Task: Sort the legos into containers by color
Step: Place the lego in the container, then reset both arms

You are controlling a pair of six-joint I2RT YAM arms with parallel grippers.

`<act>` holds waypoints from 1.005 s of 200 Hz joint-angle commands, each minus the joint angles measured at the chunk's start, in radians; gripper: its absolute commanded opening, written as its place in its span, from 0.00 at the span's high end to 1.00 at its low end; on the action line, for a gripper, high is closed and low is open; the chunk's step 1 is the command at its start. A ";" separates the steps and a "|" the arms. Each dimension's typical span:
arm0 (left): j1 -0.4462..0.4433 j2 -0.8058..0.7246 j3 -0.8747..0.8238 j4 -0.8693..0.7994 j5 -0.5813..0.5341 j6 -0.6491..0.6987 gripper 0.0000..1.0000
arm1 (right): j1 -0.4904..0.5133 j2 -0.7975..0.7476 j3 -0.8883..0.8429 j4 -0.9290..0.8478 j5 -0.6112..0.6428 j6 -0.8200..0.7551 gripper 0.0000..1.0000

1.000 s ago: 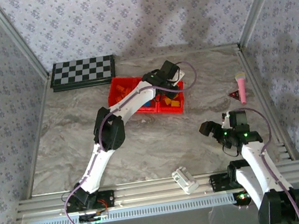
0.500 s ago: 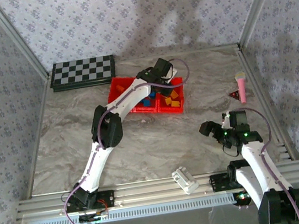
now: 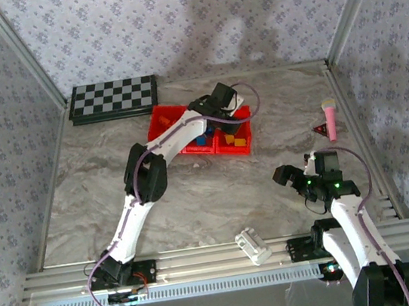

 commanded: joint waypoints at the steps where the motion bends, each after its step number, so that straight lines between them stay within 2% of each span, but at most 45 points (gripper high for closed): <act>1: -0.003 -0.136 -0.080 0.048 -0.022 -0.003 0.40 | -0.008 0.001 0.028 -0.024 -0.010 -0.009 0.00; 28: 0.019 -0.295 -0.260 0.142 -0.035 -0.032 0.34 | -0.009 -0.001 0.057 -0.056 -0.007 0.001 0.00; 44: 0.052 -0.395 -0.384 0.199 -0.011 -0.062 0.33 | -0.011 -0.005 0.085 -0.069 -0.001 0.000 0.00; 61: 0.096 -0.508 -0.530 0.267 0.003 -0.098 0.27 | -0.013 -0.004 0.112 -0.068 0.013 0.008 0.00; 63: 0.101 -0.522 -0.547 0.276 0.003 -0.103 0.22 | -0.013 -0.003 0.114 -0.068 0.016 0.011 0.00; 67: 0.113 -0.546 -0.586 0.295 0.003 -0.109 0.03 | -0.012 -0.002 0.119 -0.064 0.019 0.014 0.00; 70: 0.123 -0.570 -0.610 0.308 0.005 -0.115 0.01 | -0.013 0.000 0.124 -0.061 0.022 0.017 0.00; 91: 0.224 -0.711 -0.809 0.414 0.061 -0.169 0.00 | -0.015 0.022 0.145 -0.038 0.038 0.040 0.00; 104: 0.320 -0.786 -0.914 0.476 0.098 -0.197 0.00 | -0.019 0.044 0.170 -0.029 0.063 0.034 0.00; 135: 0.542 -0.955 -1.181 0.704 0.107 -0.262 0.00 | -0.039 0.114 0.226 0.025 0.125 0.031 0.00; 149: 0.616 -1.006 -1.267 0.737 0.089 -0.240 0.00 | -0.046 0.147 0.262 0.060 0.140 -0.017 0.00; 171: 0.650 -1.050 -1.365 0.800 -0.040 -0.205 0.00 | -0.038 0.174 0.288 0.157 0.173 -0.085 0.01; 201: 0.657 -1.116 -1.538 1.008 -0.116 -0.172 0.00 | 0.017 0.150 0.196 0.424 0.307 -0.299 0.00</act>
